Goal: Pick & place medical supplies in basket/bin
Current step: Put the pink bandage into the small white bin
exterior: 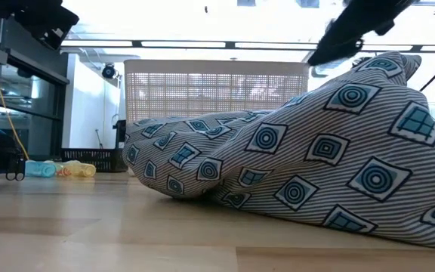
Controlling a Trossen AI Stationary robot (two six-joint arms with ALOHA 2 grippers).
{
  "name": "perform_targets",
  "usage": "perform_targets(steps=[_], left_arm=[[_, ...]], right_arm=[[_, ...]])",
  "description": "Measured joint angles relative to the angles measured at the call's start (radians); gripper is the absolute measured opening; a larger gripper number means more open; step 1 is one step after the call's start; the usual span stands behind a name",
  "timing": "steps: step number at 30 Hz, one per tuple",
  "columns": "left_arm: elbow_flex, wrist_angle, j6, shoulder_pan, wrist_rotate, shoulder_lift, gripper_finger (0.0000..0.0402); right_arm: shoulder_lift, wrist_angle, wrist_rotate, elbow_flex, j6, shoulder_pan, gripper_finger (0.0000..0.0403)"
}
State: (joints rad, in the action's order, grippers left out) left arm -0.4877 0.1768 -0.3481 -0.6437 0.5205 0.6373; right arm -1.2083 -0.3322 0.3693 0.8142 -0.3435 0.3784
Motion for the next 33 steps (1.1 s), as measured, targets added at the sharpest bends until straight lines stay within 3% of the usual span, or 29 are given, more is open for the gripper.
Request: perform_targets(steps=[5, 15, 33], left_arm=[[0.000, 0.000, 0.000, 0.000, 0.000, 0.000, 0.0128], [0.000, 0.000, 0.000, 0.000, 0.000, 0.000, 0.0128], [0.000, 0.001, 0.000, 0.000, 0.000, 0.000, 0.0128]], right_arm=[[0.025, -0.062, 0.059, 0.000, -0.002, 0.063, 0.0235], [0.025, -0.072, 0.062, 0.000, 0.000, 0.130, 0.0235], [0.025, -0.067, 0.074, 0.000, 0.000, 0.152, 0.0235]])
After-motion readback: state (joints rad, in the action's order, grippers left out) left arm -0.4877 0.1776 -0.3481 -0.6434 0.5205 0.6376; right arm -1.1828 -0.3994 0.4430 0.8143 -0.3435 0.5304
